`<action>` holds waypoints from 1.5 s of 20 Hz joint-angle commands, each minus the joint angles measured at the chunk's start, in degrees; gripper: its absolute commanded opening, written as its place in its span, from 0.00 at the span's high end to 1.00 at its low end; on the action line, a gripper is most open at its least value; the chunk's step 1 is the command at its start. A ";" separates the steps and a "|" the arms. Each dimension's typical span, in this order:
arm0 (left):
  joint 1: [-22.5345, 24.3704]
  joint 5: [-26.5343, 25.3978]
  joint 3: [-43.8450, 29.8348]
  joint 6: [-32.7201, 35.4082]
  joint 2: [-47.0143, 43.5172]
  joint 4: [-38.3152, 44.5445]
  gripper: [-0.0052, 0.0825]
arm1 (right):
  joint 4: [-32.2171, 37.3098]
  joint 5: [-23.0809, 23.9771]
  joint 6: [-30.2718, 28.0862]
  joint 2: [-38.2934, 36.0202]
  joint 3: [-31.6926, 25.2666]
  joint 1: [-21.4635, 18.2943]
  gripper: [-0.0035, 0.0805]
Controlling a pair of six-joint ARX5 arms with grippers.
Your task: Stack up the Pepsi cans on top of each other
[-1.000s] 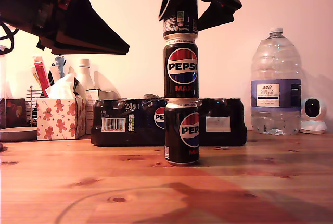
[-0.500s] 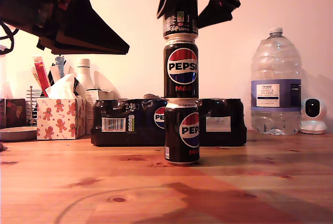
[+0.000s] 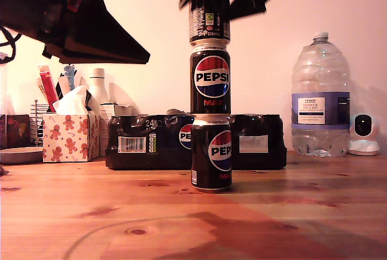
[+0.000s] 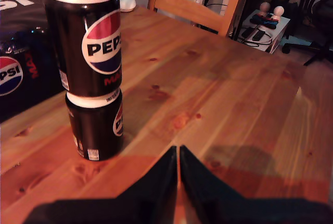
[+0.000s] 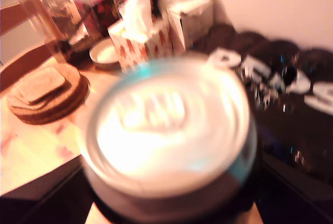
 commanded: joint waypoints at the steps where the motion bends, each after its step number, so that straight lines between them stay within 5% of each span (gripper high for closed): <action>1: -0.20 -0.02 -0.61 0.96 -0.55 -0.20 0.94 | 0.07 -0.35 -0.15 0.87 1.92 0.57 0.07; 24: -0.20 0.00 -0.59 0.98 -0.57 1.18 0.94 | -10.69 -0.28 -1.79 0.79 18.82 0.98 0.11; 26: -0.20 0.02 -0.35 0.96 -0.57 2.12 0.94 | -13.49 0.26 -1.75 0.79 20.87 0.98 0.23; 30: -0.20 0.07 2.84 0.90 -0.59 2.32 0.94 | -18.58 0.26 -1.73 0.79 22.49 0.94 0.78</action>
